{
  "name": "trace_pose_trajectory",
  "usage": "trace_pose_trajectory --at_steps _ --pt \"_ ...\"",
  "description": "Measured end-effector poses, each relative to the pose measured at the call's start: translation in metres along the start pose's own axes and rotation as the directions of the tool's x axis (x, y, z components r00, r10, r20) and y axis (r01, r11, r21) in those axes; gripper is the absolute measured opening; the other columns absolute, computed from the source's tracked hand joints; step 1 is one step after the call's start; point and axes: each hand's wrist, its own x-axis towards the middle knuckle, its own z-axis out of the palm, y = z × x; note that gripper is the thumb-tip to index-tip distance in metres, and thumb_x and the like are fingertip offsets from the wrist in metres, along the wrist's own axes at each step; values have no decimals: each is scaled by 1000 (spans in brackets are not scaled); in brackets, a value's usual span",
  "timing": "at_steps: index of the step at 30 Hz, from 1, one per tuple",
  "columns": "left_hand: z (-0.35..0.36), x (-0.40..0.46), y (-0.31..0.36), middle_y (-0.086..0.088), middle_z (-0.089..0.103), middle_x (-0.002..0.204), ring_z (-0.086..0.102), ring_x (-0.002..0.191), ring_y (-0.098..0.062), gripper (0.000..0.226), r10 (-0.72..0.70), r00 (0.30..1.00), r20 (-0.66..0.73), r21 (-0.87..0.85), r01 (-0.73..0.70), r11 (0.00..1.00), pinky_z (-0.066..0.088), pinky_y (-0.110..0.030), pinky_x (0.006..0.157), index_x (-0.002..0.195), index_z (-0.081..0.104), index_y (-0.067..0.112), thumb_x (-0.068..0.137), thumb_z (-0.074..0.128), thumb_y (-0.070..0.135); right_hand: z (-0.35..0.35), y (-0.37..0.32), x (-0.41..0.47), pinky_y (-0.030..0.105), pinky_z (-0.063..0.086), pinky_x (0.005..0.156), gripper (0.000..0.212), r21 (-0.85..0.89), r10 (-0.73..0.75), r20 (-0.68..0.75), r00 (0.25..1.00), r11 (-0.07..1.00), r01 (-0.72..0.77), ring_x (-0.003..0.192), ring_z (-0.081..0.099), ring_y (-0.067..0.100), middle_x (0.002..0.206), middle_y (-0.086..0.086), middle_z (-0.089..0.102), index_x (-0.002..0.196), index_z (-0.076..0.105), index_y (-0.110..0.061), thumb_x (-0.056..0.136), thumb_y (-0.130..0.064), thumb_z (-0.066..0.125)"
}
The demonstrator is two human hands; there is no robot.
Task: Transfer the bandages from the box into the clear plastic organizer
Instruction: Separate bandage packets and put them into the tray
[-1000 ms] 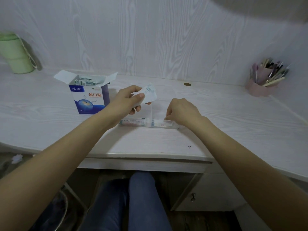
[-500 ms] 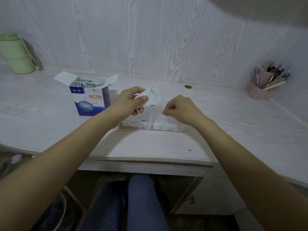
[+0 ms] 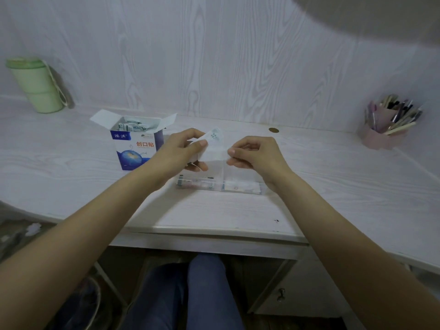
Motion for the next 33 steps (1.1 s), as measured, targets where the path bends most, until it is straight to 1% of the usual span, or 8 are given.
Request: trace_pose_trajectory --at_steps 4,8,10,17,23,27,30,33 --pt "-15 -2 0 -3 62 84 64 59 -12 11 46 996 -71 80 -41 996 56 -29 69 98 58 17 98 47 18 10 1 5 16 55 72 17 85 32 44 999 996 -36 74 69 13 78 13 68 81 68 5 88 -10 65" --pt "-27 1 2 0 67 82 64 56 -11 14 29 991 -129 99 -16 995 57 -33 73 105 57 12 99 46 17 19 1 8 17 56 72 6 -33 42 32 999 999 -41 72 66 12 75 11 67 76 68 -2 82 0 70" --pt "-31 2 3 -2 68 85 65 55 -9 15 29 990 -136 108 -14 994 56 -34 74 107 56 11 99 45 18 22 3 10 21 57 71 14 -100 35 -5 999 994 -36 72 67 19 73 14 67 74 66 -7 76 5 72" --pt "-33 1 3 -1 67 87 64 52 -5 13 25 989 -143 105 -10 994 56 -25 67 105 55 13 99 45 18 41 11 13 29 58 73 12 -333 -18 -154 988 942 -35 69 68 20 69 9 67 72 68 -11 76 -1 73" --pt "-38 -1 -2 0 68 87 64 58 -10 16 40 993 -112 124 -26 992 56 -35 76 108 57 11 99 45 18 59 11 13 15 49 55 8 -473 -53 -100 994 881 0 56 60 14 60 3 60 72 68 -7 76 0 71" --pt "-40 -2 -5 0 68 87 65 62 -15 16 37 994 -98 118 -25 993 56 -38 80 108 57 11 99 45 18 68 13 14 14 43 53 6 -617 -95 -4 996 784 72 54 51 5 58 -3 55 72 69 -7 77 -3 71" --pt "-43 -3 -8 -2 69 89 64 63 -17 16 35 996 -86 117 -25 993 55 -40 81 107 57 10 99 46 18 72 14 14 29 49 63 5 -747 -103 75 992 653 125 67 56 12 67 -3 61 76 70 -11 79 -7 69" --pt "-45 -3 -10 0 69 88 65 64 -18 16 37 996 -84 116 -27 993 55 -41 81 107 57 11 99 46 17 77 10 13 25 40 56 10 -870 -79 115 990 473 139 77 57 18 82 1 69 79 71 -18 81 -11 65"
